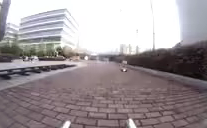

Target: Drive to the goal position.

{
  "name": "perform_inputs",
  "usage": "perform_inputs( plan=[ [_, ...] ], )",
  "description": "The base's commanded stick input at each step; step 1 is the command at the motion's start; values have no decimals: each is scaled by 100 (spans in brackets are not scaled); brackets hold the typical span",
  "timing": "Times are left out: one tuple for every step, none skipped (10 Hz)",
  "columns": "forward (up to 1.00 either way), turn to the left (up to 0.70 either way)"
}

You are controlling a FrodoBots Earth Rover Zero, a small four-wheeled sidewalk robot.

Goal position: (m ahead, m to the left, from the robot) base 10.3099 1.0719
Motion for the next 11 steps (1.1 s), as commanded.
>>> perform_inputs(
  plan=[
    [70,0],
    [70,0],
    [70,0],
    [70,0],
    [70,0],
    [70,1],
    [70,1],
    [70,0],
    [70,0],
    [70,0],
    [70,0]
  ],
)
